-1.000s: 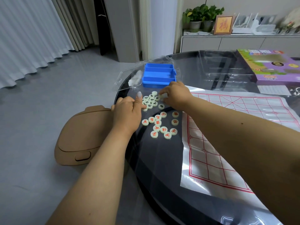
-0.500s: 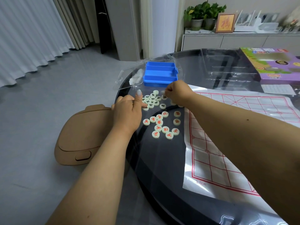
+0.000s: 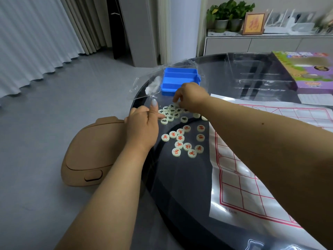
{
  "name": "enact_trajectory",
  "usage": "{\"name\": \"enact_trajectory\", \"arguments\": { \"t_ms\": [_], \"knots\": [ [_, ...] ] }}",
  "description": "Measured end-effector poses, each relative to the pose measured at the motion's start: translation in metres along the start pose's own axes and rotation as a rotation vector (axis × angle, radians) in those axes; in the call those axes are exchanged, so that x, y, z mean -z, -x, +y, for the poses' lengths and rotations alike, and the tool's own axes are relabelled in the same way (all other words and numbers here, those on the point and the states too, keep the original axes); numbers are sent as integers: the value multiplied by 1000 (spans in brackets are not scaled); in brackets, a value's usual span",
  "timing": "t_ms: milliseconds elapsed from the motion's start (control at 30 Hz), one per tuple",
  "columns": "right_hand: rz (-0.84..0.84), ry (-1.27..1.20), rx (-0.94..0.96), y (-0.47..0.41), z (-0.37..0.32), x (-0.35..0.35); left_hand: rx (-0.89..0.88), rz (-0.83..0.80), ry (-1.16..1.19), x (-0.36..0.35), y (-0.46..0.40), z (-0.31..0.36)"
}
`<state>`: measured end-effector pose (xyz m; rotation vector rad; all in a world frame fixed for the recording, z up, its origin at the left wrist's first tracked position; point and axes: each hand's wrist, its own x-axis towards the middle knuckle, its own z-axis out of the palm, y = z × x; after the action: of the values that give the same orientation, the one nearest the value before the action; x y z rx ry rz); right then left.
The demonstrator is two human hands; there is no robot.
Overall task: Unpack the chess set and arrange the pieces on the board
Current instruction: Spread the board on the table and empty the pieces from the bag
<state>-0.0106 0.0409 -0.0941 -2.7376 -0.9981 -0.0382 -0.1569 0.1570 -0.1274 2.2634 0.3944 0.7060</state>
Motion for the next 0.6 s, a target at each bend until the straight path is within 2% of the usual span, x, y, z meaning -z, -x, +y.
{"name": "enact_trajectory", "arguments": {
  "t_ms": [167,333,467,600],
  "knots": [
    [-26,-1,-8,1,2,2,0,-4,11,0,0,1],
    [-24,-160,-99,7,9,1,-1,-7,4,1,0,2],
    [7,-165,-111,11,10,4,1,-15,-9,1,1,2],
    [72,-279,-150,19,19,25,2,-35,-32,1,3,3]
  ]
}}
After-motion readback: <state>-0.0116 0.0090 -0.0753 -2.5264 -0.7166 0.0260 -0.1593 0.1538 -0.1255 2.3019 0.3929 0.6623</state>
